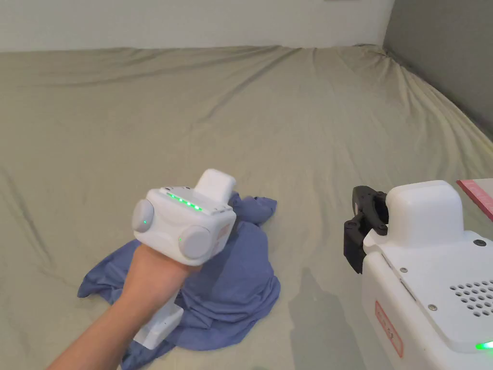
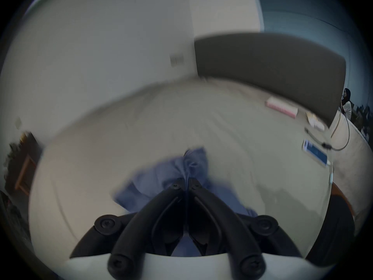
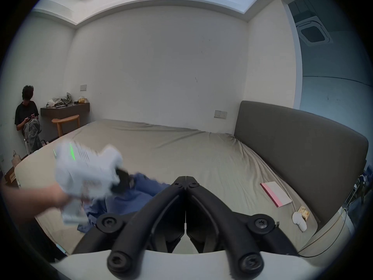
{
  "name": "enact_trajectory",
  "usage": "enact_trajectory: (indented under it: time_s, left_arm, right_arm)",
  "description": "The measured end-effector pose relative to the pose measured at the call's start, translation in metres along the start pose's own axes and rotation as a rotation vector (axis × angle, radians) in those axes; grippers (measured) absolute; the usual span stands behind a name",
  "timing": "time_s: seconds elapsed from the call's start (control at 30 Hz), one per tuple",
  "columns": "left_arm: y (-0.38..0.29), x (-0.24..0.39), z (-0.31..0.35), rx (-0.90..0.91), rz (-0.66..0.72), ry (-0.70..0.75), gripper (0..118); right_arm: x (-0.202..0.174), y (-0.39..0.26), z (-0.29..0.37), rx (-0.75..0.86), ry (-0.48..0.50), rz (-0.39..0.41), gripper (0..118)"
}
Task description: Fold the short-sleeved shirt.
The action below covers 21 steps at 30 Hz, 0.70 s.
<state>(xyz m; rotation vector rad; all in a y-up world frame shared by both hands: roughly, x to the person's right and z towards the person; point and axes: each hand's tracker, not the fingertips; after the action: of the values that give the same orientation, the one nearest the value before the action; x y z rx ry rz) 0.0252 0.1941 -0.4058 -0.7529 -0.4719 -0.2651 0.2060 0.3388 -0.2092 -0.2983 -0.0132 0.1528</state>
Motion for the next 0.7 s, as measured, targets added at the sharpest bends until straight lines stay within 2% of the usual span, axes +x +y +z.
enact_trajectory:
  time_s: [0.1, 0.2, 0.3, 0.37, 0.4, 0.43, 0.6, 0.7]
  left_arm:
    - [-0.044, 0.028, -0.041, -0.139, -0.001, -0.026, 0]
    - [-0.067, 0.045, -0.047, -0.141, -0.041, -0.015, 0]
    - [-0.065, 0.04, -0.033, -0.108, -0.025, -0.009, 11]
    - [-0.058, 0.029, -0.015, -0.13, 0.051, -0.043, 61]
    - [-0.057, 0.022, 0.0, -0.107, 0.087, -0.06, 92]
    - [-0.056, 0.015, 0.017, -0.045, 0.114, -0.056, 116]
    - [-0.04, -0.029, 0.138, 0.265, 0.236, 0.038, 116]
    - [-0.035, -0.043, 0.216, 0.453, 0.25, 0.16, 116]
  right_arm:
    - [0.002, -0.007, -0.012, -0.028, 0.002, 0.004, 1]
    - [0.002, -0.01, -0.018, -0.05, 0.003, 0.01, 1]
    - [0.0, -0.01, -0.02, -0.06, 0.005, 0.015, 1]
    - [-0.003, -0.008, -0.019, -0.06, 0.009, 0.019, 1]
    - [-0.004, -0.006, -0.017, -0.057, 0.012, 0.024, 1]
    - [-0.006, -0.003, -0.015, -0.051, 0.016, 0.029, 1]
    - [-0.016, 0.019, -0.001, -0.002, 0.044, 0.044, 1]
    - [-0.027, 0.037, 0.01, 0.046, 0.077, 0.046, 1]
